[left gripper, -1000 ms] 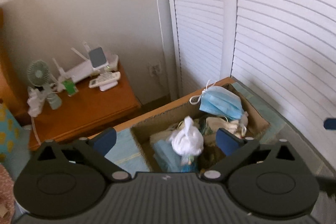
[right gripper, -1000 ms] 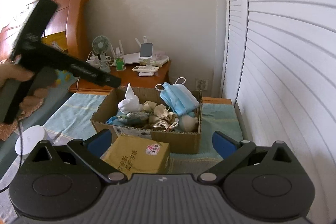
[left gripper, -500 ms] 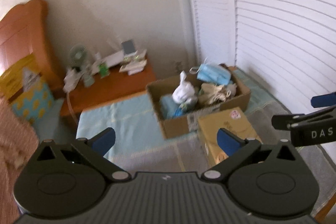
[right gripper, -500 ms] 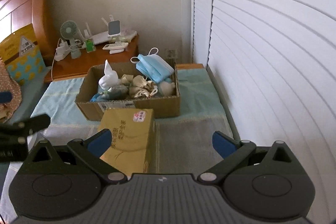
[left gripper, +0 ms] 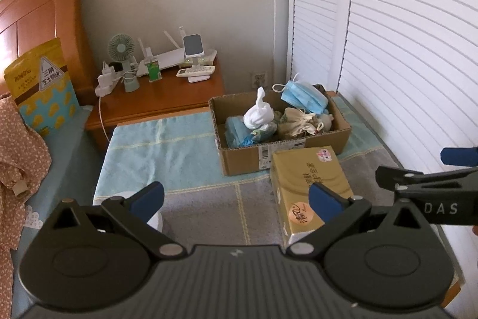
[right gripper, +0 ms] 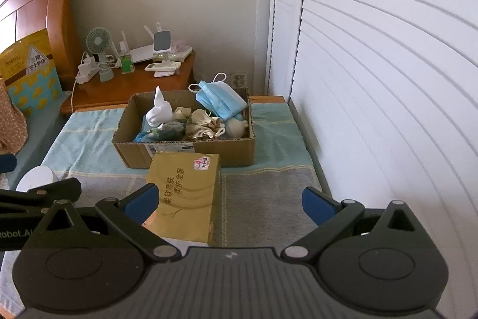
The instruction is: Organize soft objects
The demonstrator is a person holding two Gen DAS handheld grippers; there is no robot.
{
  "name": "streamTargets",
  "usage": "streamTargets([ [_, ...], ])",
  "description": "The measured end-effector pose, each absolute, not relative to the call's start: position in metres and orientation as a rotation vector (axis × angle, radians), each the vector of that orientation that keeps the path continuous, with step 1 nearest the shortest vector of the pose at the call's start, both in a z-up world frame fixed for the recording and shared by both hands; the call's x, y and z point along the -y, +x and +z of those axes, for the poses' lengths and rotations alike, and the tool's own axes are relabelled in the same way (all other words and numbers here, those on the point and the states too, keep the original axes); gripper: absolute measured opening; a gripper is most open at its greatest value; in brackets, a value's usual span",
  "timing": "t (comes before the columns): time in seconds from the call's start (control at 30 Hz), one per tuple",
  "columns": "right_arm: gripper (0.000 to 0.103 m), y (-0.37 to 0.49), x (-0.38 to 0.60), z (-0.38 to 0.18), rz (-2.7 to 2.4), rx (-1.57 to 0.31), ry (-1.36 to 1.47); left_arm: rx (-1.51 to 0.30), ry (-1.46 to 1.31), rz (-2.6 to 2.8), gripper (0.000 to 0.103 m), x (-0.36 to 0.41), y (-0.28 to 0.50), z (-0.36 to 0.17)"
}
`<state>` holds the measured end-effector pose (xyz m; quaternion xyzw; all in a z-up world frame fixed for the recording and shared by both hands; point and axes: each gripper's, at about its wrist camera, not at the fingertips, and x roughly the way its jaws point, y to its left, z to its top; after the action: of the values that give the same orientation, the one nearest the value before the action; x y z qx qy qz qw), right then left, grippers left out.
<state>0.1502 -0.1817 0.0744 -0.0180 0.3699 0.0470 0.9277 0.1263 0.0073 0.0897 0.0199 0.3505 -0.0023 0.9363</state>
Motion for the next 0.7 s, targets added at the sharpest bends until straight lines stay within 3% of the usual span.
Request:
streamTargets([
  [0.7, 0.103, 0.1486, 0.1808, 0.0777, 0.096, -0.744, -0.05, -0.714, 0.017, 0.0, 0.102, -0.0099, 0.1239, 0.0923],
])
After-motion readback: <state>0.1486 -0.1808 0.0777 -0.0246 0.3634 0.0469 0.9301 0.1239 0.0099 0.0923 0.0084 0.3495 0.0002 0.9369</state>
